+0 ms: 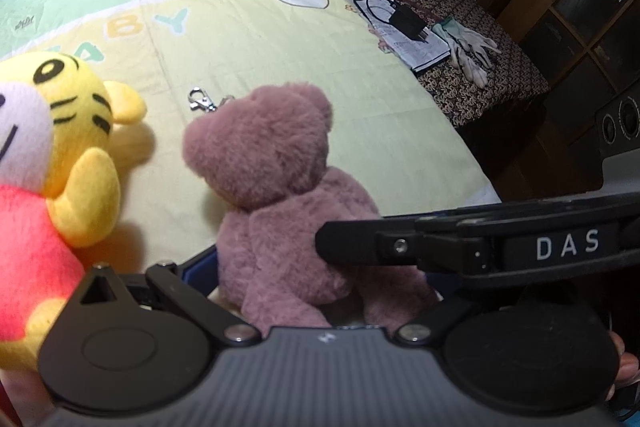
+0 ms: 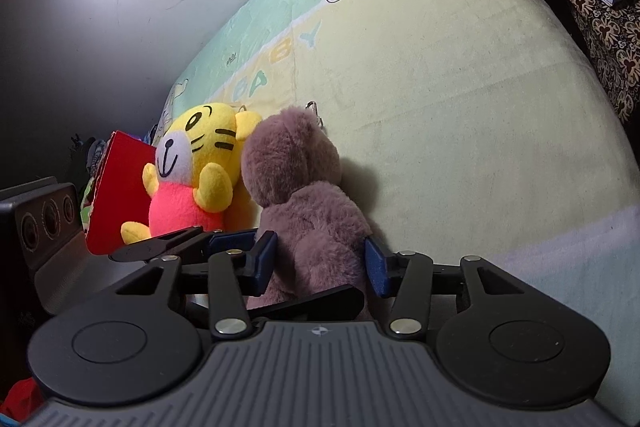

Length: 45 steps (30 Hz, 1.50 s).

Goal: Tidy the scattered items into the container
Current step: 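Lift the brown teddy bear with the right gripper and carry it over the red box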

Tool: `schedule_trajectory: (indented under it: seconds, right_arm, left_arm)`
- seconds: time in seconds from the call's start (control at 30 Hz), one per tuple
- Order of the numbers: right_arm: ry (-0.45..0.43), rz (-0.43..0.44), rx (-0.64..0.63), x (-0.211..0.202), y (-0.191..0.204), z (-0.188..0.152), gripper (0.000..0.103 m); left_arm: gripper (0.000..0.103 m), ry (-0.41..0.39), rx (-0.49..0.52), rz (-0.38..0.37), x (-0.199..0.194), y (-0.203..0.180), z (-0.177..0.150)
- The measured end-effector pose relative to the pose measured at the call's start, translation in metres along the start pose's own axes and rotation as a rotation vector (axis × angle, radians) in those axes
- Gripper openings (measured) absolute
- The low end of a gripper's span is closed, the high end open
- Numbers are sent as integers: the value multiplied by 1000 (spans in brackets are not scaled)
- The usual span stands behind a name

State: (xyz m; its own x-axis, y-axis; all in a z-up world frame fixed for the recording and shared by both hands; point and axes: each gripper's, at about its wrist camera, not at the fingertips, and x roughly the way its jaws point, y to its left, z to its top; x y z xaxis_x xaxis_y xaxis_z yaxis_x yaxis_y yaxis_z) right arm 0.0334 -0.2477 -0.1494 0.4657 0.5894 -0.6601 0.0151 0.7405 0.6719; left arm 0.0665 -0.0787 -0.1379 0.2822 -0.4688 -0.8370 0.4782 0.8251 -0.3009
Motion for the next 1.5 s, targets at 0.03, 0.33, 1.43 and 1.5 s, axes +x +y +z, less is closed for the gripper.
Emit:
schedule_trajectory:
  seconds: [0.03,0.33,1.43,1.5]
  right_arm:
    - [1,6,2,-2,0,-2,50]
    - [-5,35,-14,-20,12,-18,50]
    - [-188,190,-76,-27,152,-58,50]
    - [-191,207,-89,-20,166,-58,50]
  left_arm:
    - [100,-1,2,1,-2,-1,-2]
    - [100,-39,40,20,-27,-18,-17]
    - [100,-340,76,51,-188,24,-67]
    - [100,-366,68,64,-205,35,-72]
